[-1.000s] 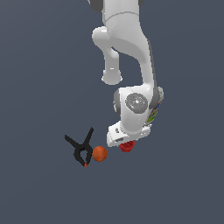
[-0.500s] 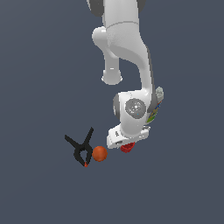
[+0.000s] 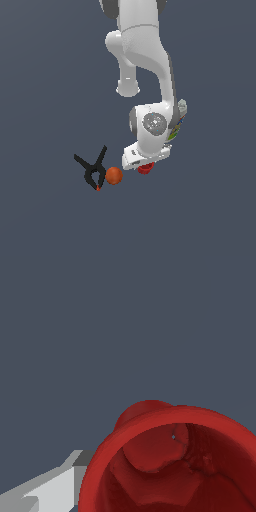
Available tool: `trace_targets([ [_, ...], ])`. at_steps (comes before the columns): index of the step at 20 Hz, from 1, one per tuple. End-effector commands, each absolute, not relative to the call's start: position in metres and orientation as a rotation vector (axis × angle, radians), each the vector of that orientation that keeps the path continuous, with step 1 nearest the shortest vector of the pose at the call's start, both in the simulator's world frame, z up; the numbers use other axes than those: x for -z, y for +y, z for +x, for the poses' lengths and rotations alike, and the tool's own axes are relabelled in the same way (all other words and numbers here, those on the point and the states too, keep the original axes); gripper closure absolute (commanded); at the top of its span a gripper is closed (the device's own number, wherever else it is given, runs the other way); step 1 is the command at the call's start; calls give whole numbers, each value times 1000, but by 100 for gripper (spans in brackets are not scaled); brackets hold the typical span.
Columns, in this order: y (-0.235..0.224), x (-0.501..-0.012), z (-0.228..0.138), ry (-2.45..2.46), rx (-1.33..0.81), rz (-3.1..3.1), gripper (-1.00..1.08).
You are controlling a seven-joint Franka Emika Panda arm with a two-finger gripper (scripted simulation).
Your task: Pick up a designated object from a clutter of objects.
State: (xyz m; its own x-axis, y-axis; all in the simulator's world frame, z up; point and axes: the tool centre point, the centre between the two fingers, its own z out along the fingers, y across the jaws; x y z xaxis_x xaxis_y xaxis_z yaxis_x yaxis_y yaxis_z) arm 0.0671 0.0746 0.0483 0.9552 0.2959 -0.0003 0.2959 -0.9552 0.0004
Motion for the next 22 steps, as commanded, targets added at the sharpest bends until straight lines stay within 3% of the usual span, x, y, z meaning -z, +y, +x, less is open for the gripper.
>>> trace_targets([
  [1,73,-50,67,470,-1,3106,108],
  [11,45,-88,59,470,-1,3106,108],
  [22,-27,-187,38,471,-1,3107,108],
])
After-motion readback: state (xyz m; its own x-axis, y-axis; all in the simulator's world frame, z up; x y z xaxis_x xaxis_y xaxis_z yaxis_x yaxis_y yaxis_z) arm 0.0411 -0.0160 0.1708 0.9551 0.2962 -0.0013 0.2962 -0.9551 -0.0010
